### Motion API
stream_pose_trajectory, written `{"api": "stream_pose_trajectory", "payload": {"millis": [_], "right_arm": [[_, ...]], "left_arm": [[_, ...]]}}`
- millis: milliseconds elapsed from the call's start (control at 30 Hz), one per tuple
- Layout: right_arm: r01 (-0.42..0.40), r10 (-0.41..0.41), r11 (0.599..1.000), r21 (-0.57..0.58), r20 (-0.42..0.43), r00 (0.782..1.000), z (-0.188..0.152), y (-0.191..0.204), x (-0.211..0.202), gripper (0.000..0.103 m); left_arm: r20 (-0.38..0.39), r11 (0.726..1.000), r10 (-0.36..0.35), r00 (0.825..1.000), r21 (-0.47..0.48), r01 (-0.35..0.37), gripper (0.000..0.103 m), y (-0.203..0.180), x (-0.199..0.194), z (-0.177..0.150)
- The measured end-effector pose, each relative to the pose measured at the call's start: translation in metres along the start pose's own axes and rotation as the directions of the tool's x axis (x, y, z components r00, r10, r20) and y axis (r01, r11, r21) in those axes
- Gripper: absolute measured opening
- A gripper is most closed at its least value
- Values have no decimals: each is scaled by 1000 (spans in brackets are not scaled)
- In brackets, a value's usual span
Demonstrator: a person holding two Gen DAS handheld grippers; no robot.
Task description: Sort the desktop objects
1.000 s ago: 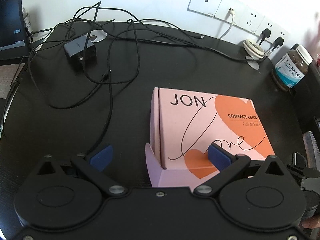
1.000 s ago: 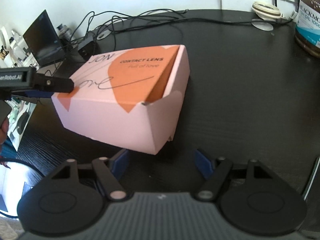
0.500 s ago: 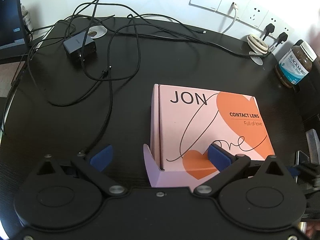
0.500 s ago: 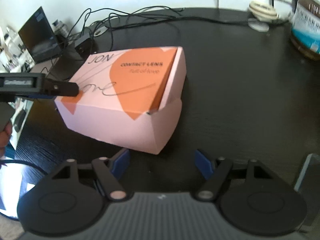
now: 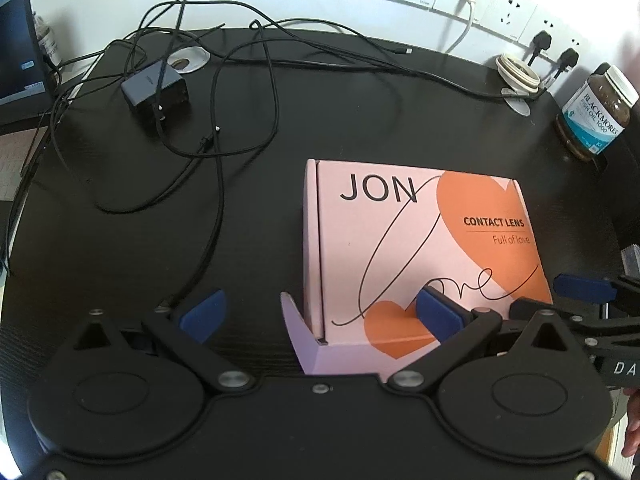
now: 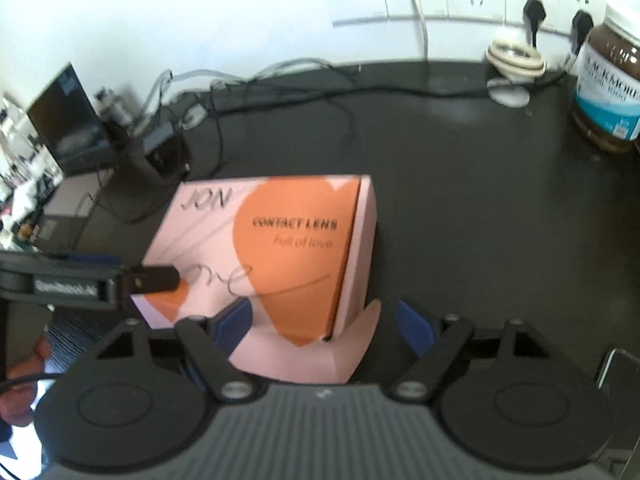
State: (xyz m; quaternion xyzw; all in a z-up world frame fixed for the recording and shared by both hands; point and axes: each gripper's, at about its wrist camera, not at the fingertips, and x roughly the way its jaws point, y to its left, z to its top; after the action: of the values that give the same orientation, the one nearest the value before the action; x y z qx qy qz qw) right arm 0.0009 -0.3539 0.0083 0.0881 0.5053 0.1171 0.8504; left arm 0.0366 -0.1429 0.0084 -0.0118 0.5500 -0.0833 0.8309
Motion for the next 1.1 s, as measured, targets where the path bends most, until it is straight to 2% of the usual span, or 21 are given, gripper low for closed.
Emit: {"api": "stream_pose_trajectory", "payload": {"millis": [333,667,867,1100], "right_arm": [[0,0,1000,13,16,1000,-10,-4,11,87],[-13,13,1000,11,15,1000,-4,-9,13,86],[5,-6,1000,30,30,1000,-1,-13,13,86],[0,-1,1000,28,40,999,5,-26,16,86]], "left_arm": [[3,1000,-6,1000,5,6,103,1,6,-1],[0,999,-44,999,2,44,103,-5,15,8],[-23,995,-93,995,-44,92,103,-4,26,18],[-22,995,-100,995,-29,100,103,-19,36,32]]}}
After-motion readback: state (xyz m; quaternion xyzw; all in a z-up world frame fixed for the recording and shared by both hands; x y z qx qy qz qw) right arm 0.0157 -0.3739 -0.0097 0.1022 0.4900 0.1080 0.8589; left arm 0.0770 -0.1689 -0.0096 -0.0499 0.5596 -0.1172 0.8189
